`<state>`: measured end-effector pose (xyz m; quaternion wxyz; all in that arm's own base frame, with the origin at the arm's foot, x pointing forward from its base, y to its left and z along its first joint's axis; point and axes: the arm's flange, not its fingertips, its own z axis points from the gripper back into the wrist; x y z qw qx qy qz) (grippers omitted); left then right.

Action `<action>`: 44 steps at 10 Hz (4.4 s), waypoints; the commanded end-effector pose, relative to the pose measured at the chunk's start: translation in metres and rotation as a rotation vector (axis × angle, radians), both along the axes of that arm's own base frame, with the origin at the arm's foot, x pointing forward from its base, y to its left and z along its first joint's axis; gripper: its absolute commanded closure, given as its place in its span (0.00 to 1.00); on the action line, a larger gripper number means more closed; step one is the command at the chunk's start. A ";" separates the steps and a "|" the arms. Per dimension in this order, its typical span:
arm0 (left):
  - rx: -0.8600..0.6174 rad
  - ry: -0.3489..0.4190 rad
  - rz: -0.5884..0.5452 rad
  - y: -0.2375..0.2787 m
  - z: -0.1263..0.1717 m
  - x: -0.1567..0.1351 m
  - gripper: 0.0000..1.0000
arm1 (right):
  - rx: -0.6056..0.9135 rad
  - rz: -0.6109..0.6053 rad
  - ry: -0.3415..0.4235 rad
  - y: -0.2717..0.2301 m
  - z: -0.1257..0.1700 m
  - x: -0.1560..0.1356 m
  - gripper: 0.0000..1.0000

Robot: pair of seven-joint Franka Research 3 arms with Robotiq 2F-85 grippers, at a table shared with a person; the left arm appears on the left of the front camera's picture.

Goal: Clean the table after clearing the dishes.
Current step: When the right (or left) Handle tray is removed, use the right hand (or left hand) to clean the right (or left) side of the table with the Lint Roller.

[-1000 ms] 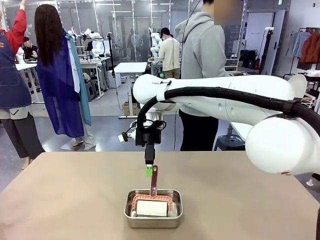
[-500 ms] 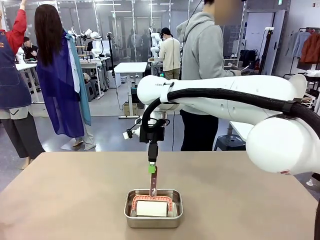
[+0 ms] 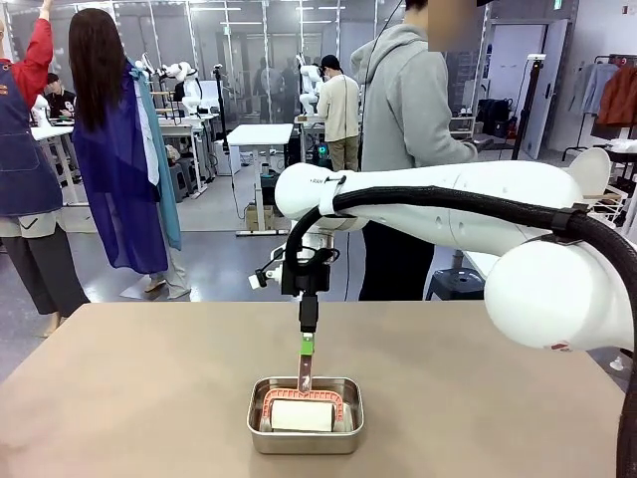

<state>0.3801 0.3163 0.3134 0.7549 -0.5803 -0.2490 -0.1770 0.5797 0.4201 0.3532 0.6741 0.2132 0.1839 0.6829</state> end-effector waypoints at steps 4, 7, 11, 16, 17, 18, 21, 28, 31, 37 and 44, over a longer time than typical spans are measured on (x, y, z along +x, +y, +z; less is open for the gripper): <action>0.003 0.008 0.005 -0.003 0.004 -0.006 0.00 | 0.002 0.016 0.060 0.008 -0.001 0.002 0.11; 0.003 0.008 0.005 -0.003 0.004 -0.006 0.00 | -0.002 0.016 0.067 0.009 -0.003 0.002 0.83; 0.003 0.008 0.005 -0.003 0.004 -0.006 0.00 | 0.006 0.000 0.072 0.008 -0.001 0.001 1.00; 0.003 0.008 0.005 -0.003 0.004 -0.006 0.00 | -0.087 -0.110 0.089 -0.030 0.067 -0.059 1.00; 0.003 0.008 0.005 -0.003 0.004 -0.006 0.00 | -0.131 -0.166 0.091 -0.047 0.090 -0.078 0.89; 0.003 0.008 0.005 -0.003 0.004 -0.006 0.00 | -0.134 -0.236 0.091 -0.066 0.109 -0.095 0.79; 0.003 0.008 0.005 -0.003 0.004 -0.006 0.00 | -0.085 -0.584 0.159 -0.125 0.145 -0.137 0.79; 0.003 0.008 0.005 -0.003 0.004 -0.006 0.00 | 0.185 -1.285 0.278 -0.294 0.080 -0.158 0.79; 0.003 0.008 0.005 -0.003 0.004 -0.006 0.00 | 0.253 -1.358 0.299 -0.361 0.063 -0.151 0.79; 0.003 0.008 0.005 -0.003 0.004 -0.006 0.00 | 0.217 -1.368 0.304 -0.359 0.065 -0.149 0.79; 0.003 0.008 0.005 -0.003 0.004 -0.006 0.00 | 0.251 -1.555 0.348 -0.353 0.017 -0.084 0.77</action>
